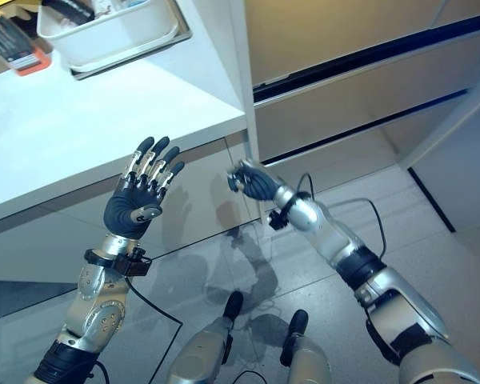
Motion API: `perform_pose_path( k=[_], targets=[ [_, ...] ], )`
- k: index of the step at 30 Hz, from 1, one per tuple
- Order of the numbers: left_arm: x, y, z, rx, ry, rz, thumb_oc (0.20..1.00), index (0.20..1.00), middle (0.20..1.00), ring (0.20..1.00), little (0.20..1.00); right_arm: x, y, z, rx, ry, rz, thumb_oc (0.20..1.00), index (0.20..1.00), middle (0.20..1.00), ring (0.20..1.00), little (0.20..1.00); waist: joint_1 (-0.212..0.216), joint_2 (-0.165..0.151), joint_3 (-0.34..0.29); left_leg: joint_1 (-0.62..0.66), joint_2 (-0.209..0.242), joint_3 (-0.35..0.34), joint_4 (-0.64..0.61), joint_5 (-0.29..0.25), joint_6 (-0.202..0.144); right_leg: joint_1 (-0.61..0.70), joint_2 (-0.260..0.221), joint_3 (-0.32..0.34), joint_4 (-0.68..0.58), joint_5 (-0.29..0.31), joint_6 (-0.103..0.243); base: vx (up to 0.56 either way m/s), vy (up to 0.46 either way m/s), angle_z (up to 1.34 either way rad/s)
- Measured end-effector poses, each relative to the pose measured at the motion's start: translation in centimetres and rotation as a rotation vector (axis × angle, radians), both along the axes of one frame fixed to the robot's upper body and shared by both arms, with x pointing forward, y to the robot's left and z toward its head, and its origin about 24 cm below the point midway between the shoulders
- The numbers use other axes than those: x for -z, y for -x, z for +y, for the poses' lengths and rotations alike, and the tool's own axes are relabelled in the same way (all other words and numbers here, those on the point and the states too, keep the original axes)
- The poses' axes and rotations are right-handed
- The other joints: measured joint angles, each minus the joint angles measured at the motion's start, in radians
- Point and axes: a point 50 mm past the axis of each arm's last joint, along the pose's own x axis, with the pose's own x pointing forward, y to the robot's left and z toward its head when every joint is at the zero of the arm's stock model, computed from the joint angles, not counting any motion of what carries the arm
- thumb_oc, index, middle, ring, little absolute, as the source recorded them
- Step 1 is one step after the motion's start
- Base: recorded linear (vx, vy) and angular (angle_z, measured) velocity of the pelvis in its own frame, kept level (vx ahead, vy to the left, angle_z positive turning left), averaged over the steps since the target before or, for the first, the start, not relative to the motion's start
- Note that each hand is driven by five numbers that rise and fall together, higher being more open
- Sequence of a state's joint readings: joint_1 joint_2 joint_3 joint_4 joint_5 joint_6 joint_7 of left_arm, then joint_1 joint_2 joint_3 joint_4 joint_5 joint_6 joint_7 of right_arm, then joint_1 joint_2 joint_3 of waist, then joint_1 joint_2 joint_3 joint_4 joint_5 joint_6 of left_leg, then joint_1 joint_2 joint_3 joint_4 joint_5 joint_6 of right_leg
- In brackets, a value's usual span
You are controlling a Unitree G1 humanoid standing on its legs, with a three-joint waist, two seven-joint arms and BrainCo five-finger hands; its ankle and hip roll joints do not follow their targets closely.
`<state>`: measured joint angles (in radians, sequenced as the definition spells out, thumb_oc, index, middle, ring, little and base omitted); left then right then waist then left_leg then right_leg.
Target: Take the drinks into the refrigerator
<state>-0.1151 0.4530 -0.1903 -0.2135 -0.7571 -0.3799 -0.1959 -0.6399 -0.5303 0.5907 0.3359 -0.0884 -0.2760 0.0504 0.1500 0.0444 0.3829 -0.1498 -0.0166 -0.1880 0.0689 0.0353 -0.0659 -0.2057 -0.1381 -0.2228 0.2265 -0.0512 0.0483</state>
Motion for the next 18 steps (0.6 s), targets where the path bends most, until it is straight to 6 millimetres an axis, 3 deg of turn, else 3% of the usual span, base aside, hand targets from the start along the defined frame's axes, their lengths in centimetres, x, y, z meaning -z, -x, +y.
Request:
perform_pose_path(
  k=[3,6,7,12,14,15,18],
  targets=[
    [0.0,0.1,0.2,-0.019,-0.021,-0.007,1.0,1.0,1.0,1.0,1.0,2.5,1.0,-1.5,0.046,-0.006,0.083,0.2,0.2,0.2,0.2,0.2,-0.044,-0.008,-0.002,0.002,0.002,0.024,-0.001,-0.004,0.007,0.003,0.006,0.02,-0.025,0.017,0.004,-0.02,0.042,-0.19],
    [0.3,0.3,0.6,-0.04,-0.036,0.0,1.0,1.0,1.0,1.0,1.0,5.7,2.5,-4.1,0.143,-0.039,0.191,0.2,0.2,0.2,0.2,0.2,-0.055,-0.012,-0.003,0.003,0.003,0.031,-0.002,-0.005,0.008,0.007,0.009,0.027,-0.04,0.028,0.004,-0.01,0.025,-0.11],
    [0.5,0.4,0.7,-0.051,-0.041,0.006,1.0,1.0,1.0,1.0,1.0,6.9,3.2,-5.0,0.169,-0.023,0.232,1.0,1.0,1.0,1.0,1.0,-0.066,-0.013,-0.002,0.003,0.004,0.036,-0.003,-0.005,0.008,0.006,0.01,0.03,-0.043,0.031,0.005,-0.01,0.02,-0.13],
    [0.8,0.6,1.3,-0.092,-0.063,0.014,1.0,1.0,1.0,1.0,1.0,10.5,5.8,-8.9,0.337,-0.086,0.372,1.0,1.0,1.0,1.0,1.0,-0.105,-0.019,-0.002,0.019,0.011,0.049,-0.011,-0.006,0.008,0.018,0.02,0.048,-0.06,0.041,0.002,0.0,0.02,-0.12],
    [1.2,0.8,1.6,-0.112,-0.08,0.026,1.0,1.0,1.0,1.0,1.0,13.3,7.8,-11.4,0.497,-0.16,0.466,1.0,1.0,1.0,1.0,1.0,-0.139,-0.021,-0.003,0.034,0.015,0.05,-0.018,-0.006,0.008,0.035,0.024,0.049,-0.074,0.043,0.004,0.0,0.013,0.02],
    [1.3,0.8,1.7,-0.125,-0.097,0.029,1.0,1.0,1.0,1.0,1.0,14.3,8.5,-12.4,0.573,-0.185,0.495,1.0,1.0,1.0,1.0,1.0,-0.133,-0.02,-0.003,0.042,0.015,0.051,-0.021,-0.006,0.007,0.043,0.025,0.048,-0.076,0.043,0.005,0.0,0.0,0.0],
    [2.6,0.7,2.5,-0.18,-0.15,0.069,1.0,1.0,1.0,1.0,1.0,16.2,11.1,-14.5,0.742,-0.298,0.558,1.0,1.0,1.0,1.0,1.0,-0.166,-0.02,-0.006,0.059,0.019,0.063,-0.026,-0.01,0.009,0.058,0.028,0.052,-0.092,0.047,0.008,0.02,0.051,-0.11]
  ],
)
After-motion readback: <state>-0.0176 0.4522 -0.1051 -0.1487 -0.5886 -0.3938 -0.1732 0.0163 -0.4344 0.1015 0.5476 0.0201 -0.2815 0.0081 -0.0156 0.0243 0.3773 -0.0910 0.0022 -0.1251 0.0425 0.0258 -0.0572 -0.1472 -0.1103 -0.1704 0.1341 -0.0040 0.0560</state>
